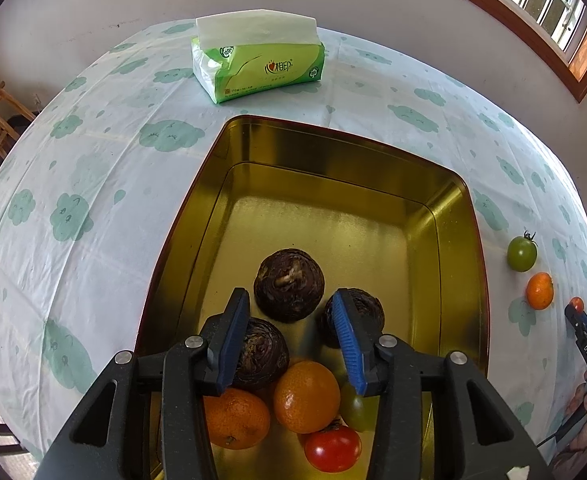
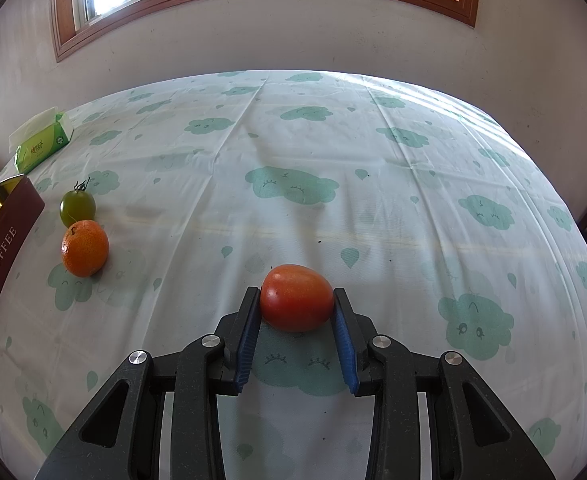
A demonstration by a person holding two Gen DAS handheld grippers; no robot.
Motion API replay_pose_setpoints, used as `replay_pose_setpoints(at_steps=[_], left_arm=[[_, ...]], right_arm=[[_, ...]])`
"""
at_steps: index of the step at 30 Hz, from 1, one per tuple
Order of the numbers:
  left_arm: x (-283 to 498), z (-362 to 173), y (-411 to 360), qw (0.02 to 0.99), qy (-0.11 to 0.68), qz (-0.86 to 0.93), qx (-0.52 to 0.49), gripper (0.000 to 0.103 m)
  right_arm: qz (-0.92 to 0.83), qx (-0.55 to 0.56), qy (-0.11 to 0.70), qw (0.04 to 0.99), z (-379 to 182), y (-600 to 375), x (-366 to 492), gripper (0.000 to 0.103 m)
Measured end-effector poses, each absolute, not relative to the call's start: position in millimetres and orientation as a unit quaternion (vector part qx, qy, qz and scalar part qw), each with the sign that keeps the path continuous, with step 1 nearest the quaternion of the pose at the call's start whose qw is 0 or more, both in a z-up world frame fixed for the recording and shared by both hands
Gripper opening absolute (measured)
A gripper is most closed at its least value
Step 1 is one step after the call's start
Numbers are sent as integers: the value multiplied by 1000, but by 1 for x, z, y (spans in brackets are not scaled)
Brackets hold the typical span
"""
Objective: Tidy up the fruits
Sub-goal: 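Carry the brown fruit into the gold tin and open the left gripper, then carry the red tomato into the tin and open the right gripper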
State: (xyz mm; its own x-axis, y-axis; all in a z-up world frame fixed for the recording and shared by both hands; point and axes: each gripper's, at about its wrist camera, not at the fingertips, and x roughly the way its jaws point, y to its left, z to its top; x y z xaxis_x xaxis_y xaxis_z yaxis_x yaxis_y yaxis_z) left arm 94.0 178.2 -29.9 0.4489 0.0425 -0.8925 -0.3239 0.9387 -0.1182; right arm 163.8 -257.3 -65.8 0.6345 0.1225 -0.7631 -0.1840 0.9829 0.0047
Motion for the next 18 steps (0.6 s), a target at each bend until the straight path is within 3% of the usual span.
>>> replay_pose_setpoints(at_steps=[18], left_arm=[[39,10,158,878,461,101,-83,71]], right_arm=[[85,-38,419,903,-66,-257,164,36]])
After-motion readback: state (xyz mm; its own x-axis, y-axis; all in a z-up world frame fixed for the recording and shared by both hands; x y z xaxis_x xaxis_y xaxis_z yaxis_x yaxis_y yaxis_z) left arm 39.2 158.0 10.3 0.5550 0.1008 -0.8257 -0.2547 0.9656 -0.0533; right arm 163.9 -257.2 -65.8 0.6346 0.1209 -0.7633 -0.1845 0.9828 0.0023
